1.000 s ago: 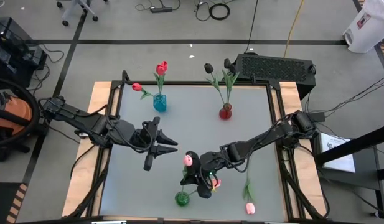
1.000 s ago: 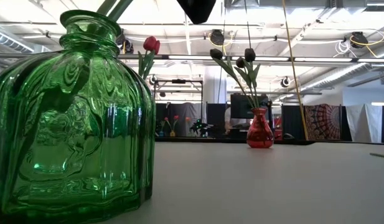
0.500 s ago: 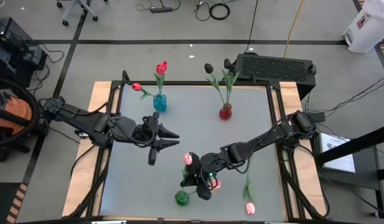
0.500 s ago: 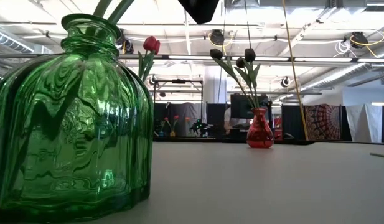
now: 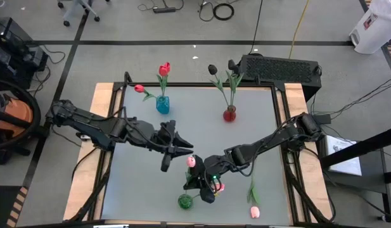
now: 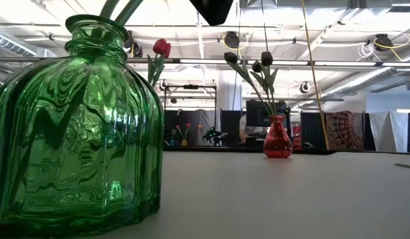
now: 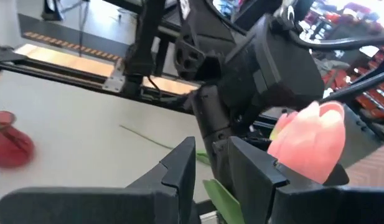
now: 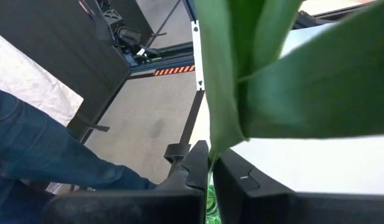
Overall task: Sort flowers into vase by color
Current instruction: Put the top pink tulip into the green vase
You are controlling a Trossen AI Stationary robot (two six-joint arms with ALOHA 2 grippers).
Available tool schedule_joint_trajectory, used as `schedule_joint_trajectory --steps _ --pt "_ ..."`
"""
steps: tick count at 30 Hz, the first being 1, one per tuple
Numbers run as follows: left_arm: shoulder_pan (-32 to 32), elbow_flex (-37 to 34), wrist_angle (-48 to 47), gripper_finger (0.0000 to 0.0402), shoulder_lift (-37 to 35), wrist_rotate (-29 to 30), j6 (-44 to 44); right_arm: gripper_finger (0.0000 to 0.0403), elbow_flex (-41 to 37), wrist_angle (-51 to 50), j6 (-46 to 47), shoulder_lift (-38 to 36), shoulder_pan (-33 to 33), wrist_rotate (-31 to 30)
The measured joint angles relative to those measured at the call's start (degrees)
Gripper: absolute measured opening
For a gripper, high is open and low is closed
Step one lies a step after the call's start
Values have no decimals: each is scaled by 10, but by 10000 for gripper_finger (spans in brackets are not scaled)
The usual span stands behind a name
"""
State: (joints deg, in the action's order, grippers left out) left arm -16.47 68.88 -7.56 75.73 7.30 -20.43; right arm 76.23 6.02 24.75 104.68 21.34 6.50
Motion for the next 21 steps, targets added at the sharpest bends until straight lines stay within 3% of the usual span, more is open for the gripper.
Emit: schedule_joint_trajectory --steps 10,21 --pt "21 0 57 102 20 -105 28 9 0 3 -1 0 0 0" --pt "45 0 62 102 20 -156 28 19 0 18 1 0 1 1"
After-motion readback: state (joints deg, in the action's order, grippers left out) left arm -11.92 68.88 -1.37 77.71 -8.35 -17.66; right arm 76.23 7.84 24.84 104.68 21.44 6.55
